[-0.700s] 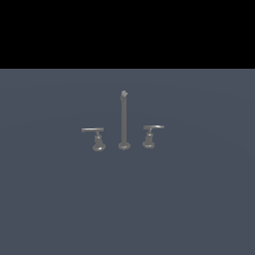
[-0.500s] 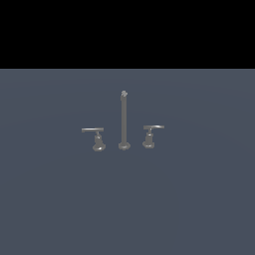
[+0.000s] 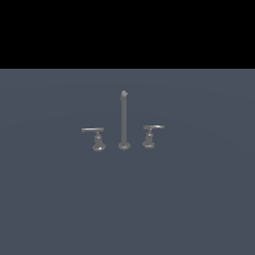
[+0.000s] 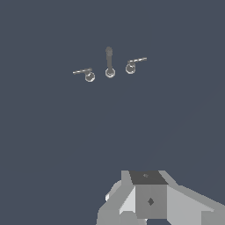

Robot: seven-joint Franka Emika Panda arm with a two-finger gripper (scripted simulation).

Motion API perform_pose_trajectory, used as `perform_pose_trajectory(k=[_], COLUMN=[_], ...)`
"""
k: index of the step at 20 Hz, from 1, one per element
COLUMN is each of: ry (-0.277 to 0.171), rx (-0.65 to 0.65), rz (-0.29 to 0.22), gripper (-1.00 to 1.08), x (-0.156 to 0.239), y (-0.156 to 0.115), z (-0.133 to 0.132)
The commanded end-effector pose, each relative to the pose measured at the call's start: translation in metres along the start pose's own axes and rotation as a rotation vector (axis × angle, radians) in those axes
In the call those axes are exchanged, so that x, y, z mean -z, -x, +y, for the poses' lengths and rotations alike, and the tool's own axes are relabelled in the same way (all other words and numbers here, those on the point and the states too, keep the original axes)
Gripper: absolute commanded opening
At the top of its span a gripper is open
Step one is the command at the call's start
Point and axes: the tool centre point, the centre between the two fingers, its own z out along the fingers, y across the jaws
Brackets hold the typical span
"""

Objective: Turn on the faucet by rotating a designated handle.

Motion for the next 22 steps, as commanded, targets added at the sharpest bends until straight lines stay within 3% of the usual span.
perform_pose_trajectory(k=[1,22], ry=[0.000,0.006], rx=[-0.040,-0.538], rz=[-0.001,-0.009], gripper=[-1.00,-1.00], x=[-0.012,-0.155], y=[-0.009,-0.128], z=[-0.004,-0.022])
